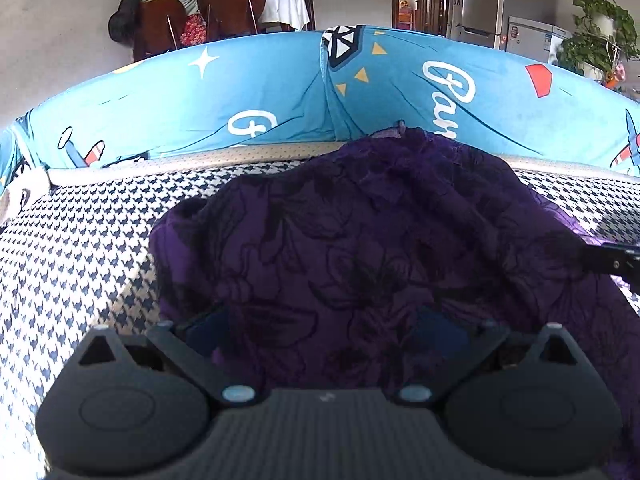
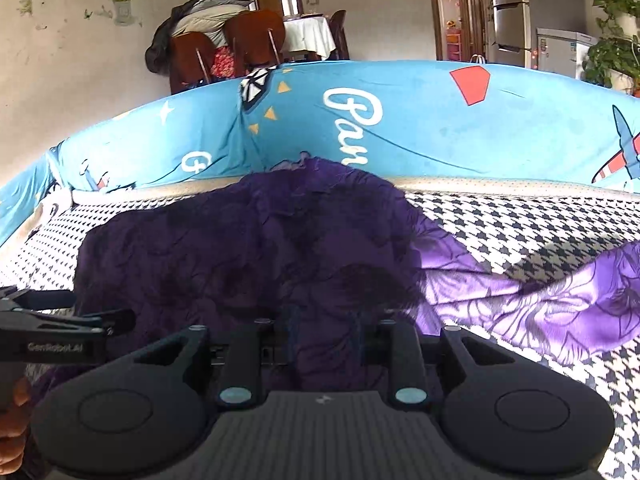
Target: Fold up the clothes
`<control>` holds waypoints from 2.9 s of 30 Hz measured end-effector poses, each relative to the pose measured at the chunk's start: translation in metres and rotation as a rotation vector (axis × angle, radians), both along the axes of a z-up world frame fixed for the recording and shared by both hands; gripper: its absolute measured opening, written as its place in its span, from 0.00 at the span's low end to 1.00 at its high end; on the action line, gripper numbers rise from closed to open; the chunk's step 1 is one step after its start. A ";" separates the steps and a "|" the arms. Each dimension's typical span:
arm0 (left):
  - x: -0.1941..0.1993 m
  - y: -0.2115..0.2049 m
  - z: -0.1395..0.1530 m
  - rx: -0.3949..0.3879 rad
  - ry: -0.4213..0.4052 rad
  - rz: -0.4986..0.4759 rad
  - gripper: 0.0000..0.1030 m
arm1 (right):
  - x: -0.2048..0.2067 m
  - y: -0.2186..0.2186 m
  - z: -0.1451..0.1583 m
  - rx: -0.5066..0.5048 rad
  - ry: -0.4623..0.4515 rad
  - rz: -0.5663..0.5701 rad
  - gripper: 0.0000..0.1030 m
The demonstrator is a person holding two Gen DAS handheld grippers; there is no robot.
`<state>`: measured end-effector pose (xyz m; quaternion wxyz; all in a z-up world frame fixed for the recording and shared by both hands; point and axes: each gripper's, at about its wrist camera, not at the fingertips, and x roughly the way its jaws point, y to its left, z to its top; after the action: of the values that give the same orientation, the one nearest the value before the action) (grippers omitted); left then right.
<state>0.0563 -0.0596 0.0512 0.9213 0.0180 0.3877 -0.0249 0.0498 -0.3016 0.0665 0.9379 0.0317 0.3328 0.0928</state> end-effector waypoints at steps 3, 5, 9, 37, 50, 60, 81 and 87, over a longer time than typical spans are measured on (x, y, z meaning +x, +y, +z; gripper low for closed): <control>0.015 -0.008 -0.002 -0.004 0.003 -0.012 1.00 | 0.028 -0.015 -0.004 -0.017 -0.012 -0.061 0.29; 0.025 -0.013 -0.003 -0.007 0.005 -0.020 1.00 | 0.044 -0.024 -0.008 -0.020 -0.009 -0.088 0.31; 0.045 -0.023 -0.005 -0.013 0.008 -0.036 1.00 | 0.075 -0.047 -0.015 0.006 -0.011 -0.132 0.34; 0.055 -0.030 -0.012 -0.087 0.098 0.026 1.00 | 0.127 -0.048 -0.059 -0.062 0.025 -0.077 0.09; 0.047 -0.039 -0.003 -0.124 0.083 0.004 1.00 | 0.128 -0.109 -0.017 -0.224 -0.099 -0.555 0.06; 0.036 -0.036 0.022 -0.132 -0.044 -0.042 1.00 | 0.124 -0.112 -0.016 -0.203 -0.071 -0.633 0.35; 0.093 0.071 0.016 -0.326 -0.007 0.277 1.00 | 0.095 -0.014 -0.009 -0.082 -0.025 -0.285 0.41; 0.099 0.079 -0.011 -0.415 0.071 0.326 1.00 | 0.076 0.001 -0.005 -0.045 -0.010 -0.237 0.41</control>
<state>0.1557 0.0196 0.0406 0.8828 -0.2349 0.4042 0.0443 0.1262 -0.3009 0.0617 0.9445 0.0494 0.3238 -0.0261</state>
